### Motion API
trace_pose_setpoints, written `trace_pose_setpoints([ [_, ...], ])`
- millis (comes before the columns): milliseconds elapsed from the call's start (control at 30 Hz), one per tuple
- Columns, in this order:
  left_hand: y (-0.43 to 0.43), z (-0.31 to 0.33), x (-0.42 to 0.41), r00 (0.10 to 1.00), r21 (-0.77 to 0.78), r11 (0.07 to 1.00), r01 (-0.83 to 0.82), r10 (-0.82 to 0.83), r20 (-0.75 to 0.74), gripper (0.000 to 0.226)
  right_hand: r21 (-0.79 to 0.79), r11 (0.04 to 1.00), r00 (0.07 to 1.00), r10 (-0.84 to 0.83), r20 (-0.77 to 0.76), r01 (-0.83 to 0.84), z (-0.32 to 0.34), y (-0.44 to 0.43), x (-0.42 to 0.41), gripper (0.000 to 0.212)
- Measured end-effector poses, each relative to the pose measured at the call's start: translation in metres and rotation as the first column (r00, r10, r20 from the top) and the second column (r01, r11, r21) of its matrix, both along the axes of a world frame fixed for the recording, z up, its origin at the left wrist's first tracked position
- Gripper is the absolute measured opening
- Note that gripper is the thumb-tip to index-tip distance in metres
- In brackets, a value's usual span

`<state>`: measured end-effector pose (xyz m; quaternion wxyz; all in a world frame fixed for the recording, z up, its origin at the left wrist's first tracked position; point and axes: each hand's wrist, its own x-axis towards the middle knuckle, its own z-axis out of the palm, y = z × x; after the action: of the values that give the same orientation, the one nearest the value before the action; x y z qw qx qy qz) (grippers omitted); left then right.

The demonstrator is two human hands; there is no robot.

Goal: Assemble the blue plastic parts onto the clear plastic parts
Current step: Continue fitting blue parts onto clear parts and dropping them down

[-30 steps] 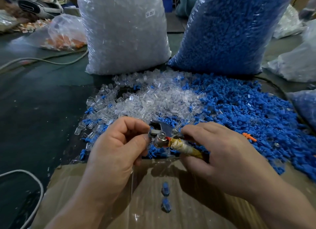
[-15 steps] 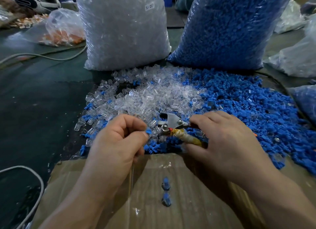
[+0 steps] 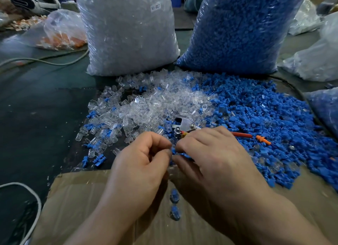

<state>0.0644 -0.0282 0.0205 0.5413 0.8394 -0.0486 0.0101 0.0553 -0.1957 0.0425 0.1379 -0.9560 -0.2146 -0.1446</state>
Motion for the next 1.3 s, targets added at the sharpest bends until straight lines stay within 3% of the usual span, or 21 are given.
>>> trace_pose_setpoints([
  [100,0.0,0.006,-0.003,0.998,-0.026,0.999,0.024,-0.022,0.053,0.02,0.028,1.0,1.0,-0.011,0.017,0.011,0.001,-0.001,-0.001,0.007],
  [233,-0.001,0.015,-0.003,0.998,-0.204,0.979,0.005,-0.017,-0.057,0.006,0.069,0.998,0.998,0.01,0.057,-0.014,0.0,-0.001,-0.002,0.007],
  [333,0.003,0.017,-0.001,0.989,-0.174,0.983,0.062,-0.085,-0.125,0.042,0.128,0.989,0.995,0.065,0.08,-0.075,0.001,0.003,-0.002,0.018],
  [400,0.004,0.019,-0.002,0.984,-0.17,0.982,0.082,-0.107,-0.14,0.047,0.188,0.979,0.996,0.079,0.033,-0.084,0.005,0.006,-0.005,0.024],
  [500,0.004,0.019,-0.003,0.98,-0.328,0.943,0.066,-0.122,-0.155,0.039,0.29,0.956,0.989,-0.009,-0.144,0.051,0.006,0.014,-0.01,0.024],
  [567,0.004,0.017,-0.004,0.984,-0.332,0.937,0.108,-0.149,-0.1,0.036,0.526,0.817,0.917,-0.007,-0.399,0.235,0.008,0.017,-0.013,0.027],
  [633,0.005,0.016,-0.005,0.981,-0.312,0.932,0.182,-0.194,-0.009,0.03,0.717,0.484,0.711,0.243,-0.66,0.501,0.013,0.017,-0.011,0.026],
  [667,0.007,0.015,-0.004,0.974,-0.295,0.929,0.222,-0.223,0.032,0.025,0.711,0.388,0.613,0.361,-0.703,0.587,0.016,0.015,-0.01,0.029],
  [700,0.009,0.014,-0.003,0.968,-0.251,0.935,0.252,-0.245,0.061,0.021,0.688,0.4,0.567,0.39,-0.726,0.606,0.018,0.011,-0.01,0.031],
  [733,0.013,0.013,-0.002,0.964,-0.188,0.946,0.265,-0.254,0.079,0.021,0.663,0.477,0.574,0.341,-0.745,0.577,0.016,0.008,-0.009,0.031],
  [833,0.03,0.014,0.006,0.96,0.029,0.96,0.277,-0.278,0.043,0.028,0.424,0.844,0.8,-0.008,-0.6,0.327,0.01,0.004,-0.007,0.029],
  [900,0.038,0.015,0.01,0.939,0.125,0.932,0.341,-0.333,-0.084,0.032,0.213,0.948,0.889,-0.123,-0.442,0.237,0.004,0.001,-0.006,0.026],
  [1000,0.041,0.013,0.012,0.844,0.215,0.827,0.52,-0.457,-0.282,0.035,0.078,0.982,0.913,-0.13,-0.387,0.173,0.001,0.005,-0.007,0.02],
  [1100,0.041,0.018,0.01,0.818,0.227,0.799,0.557,-0.482,-0.313,0.04,-0.008,0.989,0.945,-0.143,-0.294,0.147,-0.006,0.01,-0.007,0.032],
  [1200,0.042,0.015,0.013,0.937,0.403,0.847,0.347,-0.302,-0.174,0.042,-0.06,0.985,0.952,-0.172,-0.252,0.162,-0.011,0.017,-0.003,0.045],
  [1300,0.038,0.008,0.02,0.991,0.684,0.726,0.075,-0.131,0.03,0.057,-0.101,0.981,0.959,-0.184,-0.216,0.166,-0.014,0.022,0.006,0.054],
])
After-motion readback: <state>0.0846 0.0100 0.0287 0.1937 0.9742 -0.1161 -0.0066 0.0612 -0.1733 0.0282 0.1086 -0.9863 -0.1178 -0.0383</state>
